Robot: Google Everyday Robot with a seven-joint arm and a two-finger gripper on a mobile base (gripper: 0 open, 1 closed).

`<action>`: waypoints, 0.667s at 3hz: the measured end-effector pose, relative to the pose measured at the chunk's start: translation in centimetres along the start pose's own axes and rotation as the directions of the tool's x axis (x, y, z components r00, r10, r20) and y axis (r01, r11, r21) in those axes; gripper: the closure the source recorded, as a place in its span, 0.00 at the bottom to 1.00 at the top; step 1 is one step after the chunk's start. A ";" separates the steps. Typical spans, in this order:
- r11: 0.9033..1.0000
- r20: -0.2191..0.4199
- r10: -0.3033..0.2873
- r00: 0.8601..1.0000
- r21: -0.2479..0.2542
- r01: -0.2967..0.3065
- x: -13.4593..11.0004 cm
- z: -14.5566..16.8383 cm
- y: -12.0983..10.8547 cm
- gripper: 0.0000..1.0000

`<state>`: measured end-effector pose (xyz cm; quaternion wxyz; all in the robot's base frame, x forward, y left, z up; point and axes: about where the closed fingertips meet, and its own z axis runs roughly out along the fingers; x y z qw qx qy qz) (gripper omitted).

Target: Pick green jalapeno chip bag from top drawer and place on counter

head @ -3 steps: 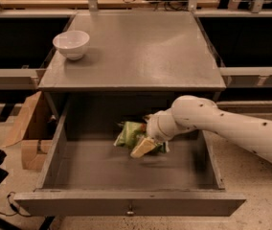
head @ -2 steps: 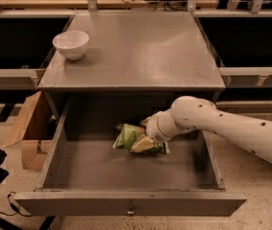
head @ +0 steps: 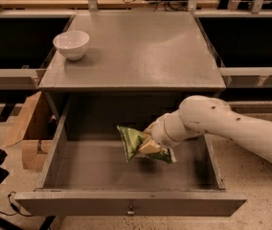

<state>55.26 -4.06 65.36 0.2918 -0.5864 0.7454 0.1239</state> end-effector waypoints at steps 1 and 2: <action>1.000 -0.046 -0.019 0.999 0.022 0.020 -1.1 -8.2 3.1 1.00; 0.998 -0.115 -0.031 0.993 0.055 0.038 -2.3 -16.1 2.7 1.00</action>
Offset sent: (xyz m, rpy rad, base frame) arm -0.0654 -0.1154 0.2557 -0.2171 -0.0653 -0.0699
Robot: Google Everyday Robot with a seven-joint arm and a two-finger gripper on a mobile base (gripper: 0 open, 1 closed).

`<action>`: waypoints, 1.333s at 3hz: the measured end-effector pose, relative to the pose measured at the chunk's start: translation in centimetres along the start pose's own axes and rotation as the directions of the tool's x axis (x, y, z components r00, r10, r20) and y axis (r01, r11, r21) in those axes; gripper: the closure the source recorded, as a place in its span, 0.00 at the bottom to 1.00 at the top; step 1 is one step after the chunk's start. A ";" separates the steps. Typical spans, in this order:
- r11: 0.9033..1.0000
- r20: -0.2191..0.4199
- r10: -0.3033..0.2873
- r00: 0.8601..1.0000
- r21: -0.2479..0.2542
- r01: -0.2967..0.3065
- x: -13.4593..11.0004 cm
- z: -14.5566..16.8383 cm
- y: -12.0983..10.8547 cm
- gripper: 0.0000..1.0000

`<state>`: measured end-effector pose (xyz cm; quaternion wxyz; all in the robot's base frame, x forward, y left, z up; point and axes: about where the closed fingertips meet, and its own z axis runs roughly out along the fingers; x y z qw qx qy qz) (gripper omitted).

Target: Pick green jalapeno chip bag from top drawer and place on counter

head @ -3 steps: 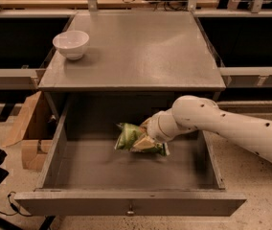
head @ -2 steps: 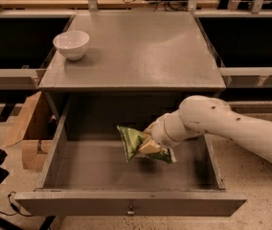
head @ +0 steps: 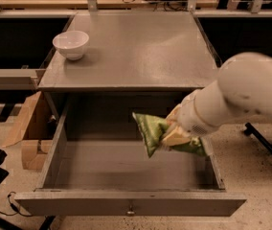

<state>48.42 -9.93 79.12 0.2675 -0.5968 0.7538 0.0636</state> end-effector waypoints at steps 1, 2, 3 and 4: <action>1.000 -0.085 0.016 0.996 0.026 -0.014 0.7 -4.9 -4.8 1.00; 0.993 -0.144 0.013 0.990 0.118 0.004 -0.2 -8.0 -11.8 1.00; 0.959 -0.115 -0.003 0.993 0.281 0.036 -3.3 -11.7 -19.5 1.00; 0.899 0.017 -0.069 0.997 0.434 0.054 -8.7 -13.6 -28.0 1.00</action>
Offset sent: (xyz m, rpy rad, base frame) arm 0.2059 -0.0994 0.2611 -0.1519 -0.3678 -0.2137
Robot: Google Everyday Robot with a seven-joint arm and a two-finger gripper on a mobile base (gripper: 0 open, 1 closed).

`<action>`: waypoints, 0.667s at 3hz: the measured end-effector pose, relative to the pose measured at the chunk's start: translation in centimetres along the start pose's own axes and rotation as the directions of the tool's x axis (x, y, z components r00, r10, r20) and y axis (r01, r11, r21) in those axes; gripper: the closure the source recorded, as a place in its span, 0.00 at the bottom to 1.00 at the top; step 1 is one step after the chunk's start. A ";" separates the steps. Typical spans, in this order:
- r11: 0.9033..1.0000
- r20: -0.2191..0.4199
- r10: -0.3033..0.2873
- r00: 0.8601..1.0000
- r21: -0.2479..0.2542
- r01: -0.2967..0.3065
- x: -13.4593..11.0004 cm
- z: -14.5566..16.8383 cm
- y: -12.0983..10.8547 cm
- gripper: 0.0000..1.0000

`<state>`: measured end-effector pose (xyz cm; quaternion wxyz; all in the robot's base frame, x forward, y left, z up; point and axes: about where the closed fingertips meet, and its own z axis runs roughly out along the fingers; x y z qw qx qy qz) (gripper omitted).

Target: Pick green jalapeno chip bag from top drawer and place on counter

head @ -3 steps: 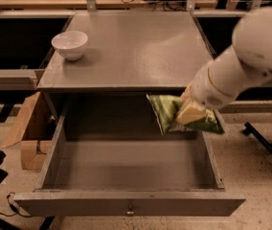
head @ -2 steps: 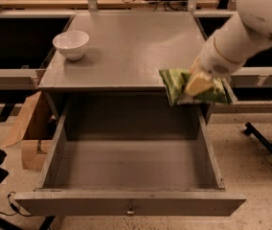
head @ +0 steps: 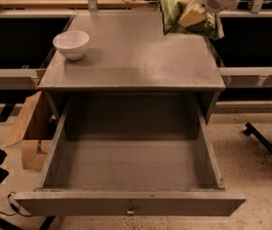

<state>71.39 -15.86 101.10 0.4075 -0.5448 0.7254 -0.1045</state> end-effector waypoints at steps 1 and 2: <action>1.000 0.077 0.007 0.997 0.003 -0.007 -2.4 6.9 -2.1 1.00; 0.992 0.023 0.033 0.999 -0.121 -0.030 -1.3 17.2 1.2 0.82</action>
Offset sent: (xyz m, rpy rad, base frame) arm 0.1789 0.1030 -0.2299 0.0235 0.3248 0.0637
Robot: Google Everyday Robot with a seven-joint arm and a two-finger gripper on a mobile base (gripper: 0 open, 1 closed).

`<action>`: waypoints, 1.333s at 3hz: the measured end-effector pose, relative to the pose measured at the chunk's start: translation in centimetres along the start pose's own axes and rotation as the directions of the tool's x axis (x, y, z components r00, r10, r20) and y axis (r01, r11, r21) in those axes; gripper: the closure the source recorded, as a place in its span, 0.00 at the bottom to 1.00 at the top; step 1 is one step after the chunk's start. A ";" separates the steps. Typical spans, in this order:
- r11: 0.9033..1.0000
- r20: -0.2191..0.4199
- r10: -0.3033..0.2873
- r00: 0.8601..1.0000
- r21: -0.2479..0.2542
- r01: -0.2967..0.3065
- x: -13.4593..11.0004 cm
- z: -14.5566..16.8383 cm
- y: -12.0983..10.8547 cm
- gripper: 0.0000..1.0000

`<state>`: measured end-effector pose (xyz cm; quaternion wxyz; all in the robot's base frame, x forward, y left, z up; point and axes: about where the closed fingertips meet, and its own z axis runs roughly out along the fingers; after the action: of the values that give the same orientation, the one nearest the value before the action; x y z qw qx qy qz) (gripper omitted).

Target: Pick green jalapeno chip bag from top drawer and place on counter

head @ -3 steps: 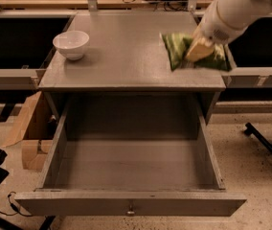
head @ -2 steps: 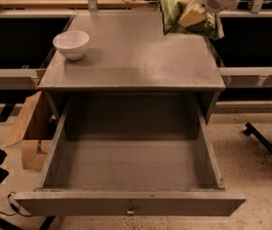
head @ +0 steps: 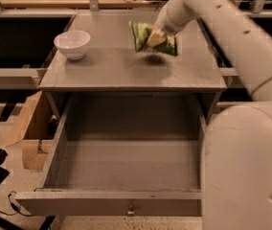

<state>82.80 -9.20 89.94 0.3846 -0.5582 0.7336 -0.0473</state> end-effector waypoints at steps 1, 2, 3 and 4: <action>0.999 -0.020 0.010 1.000 -0.041 -0.011 1.3 3.3 1.0 0.58; 0.999 -0.020 0.010 1.000 -0.041 -0.011 1.3 3.3 1.0 0.36; 0.999 -0.020 0.010 1.000 -0.041 -0.011 1.3 3.3 1.0 0.12; 0.999 -0.017 0.005 1.000 -0.044 -0.006 1.2 3.0 0.7 0.00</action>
Offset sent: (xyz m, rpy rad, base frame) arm 0.0117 0.0045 -0.0348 -0.0052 0.0460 0.0036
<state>83.97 -8.87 86.89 0.3663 -0.5642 0.7391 -0.0348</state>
